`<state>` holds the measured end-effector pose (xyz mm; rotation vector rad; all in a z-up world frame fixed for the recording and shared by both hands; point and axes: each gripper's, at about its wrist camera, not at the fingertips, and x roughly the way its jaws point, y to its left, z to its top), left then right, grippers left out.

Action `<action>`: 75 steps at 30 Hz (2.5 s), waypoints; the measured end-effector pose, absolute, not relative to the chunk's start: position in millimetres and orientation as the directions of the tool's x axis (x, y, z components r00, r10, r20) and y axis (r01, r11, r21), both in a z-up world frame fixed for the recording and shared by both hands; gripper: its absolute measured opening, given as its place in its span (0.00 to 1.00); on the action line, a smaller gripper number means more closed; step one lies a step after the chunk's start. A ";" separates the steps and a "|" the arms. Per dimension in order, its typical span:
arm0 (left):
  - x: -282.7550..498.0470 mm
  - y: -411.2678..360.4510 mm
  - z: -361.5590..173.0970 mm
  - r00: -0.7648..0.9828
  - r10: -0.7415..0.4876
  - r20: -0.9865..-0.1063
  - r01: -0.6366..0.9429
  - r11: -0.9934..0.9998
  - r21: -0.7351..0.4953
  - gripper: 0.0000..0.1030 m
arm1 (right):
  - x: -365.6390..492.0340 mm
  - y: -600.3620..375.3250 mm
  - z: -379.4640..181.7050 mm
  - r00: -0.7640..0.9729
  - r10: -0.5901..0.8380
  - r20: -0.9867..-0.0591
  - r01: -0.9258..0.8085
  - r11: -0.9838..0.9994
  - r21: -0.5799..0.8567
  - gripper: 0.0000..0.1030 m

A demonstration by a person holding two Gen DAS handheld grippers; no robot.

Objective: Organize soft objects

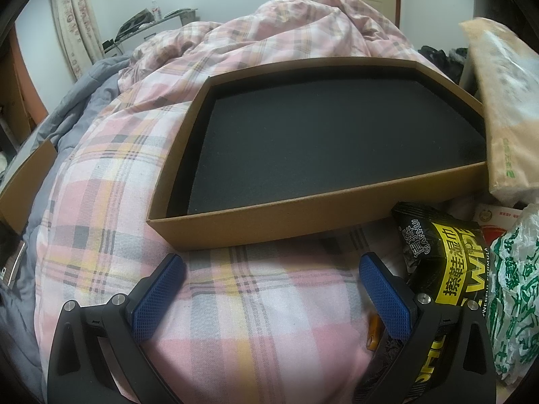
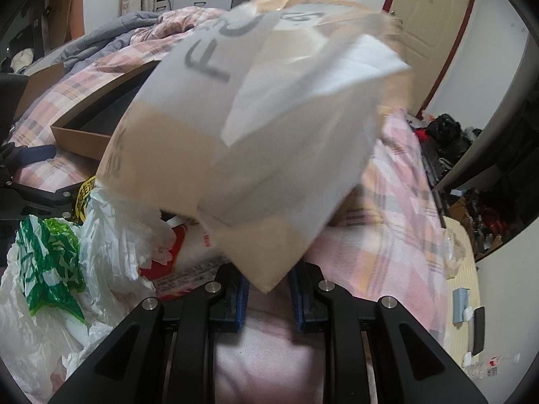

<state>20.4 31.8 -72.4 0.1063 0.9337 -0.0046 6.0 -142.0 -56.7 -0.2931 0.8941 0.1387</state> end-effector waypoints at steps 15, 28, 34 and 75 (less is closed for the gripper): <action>20.4 31.2 -72.2 0.595 0.044 -0.803 0.050 0.995 0.092 1.00 | -47.2 -130.3 8.5 0.871 -0.059 -0.488 -0.176 0.890 -0.421 0.77; 20.6 30.6 -72.0 0.594 0.045 -0.803 0.049 0.995 0.092 1.00 | -125.4 -168.0 89.0 0.881 -0.454 0.132 0.472 0.861 -0.189 1.00; 20.6 30.4 -72.0 0.594 0.045 -0.803 0.049 0.994 0.093 1.00 | -97.1 -189.4 93.9 0.927 -0.368 -0.078 0.357 0.926 -0.121 1.00; 20.4 29.5 -71.7 0.593 0.048 -0.804 0.048 0.994 0.095 1.00 | -152.9 -241.6 115.0 0.807 -0.587 -0.066 0.590 0.794 0.148 1.00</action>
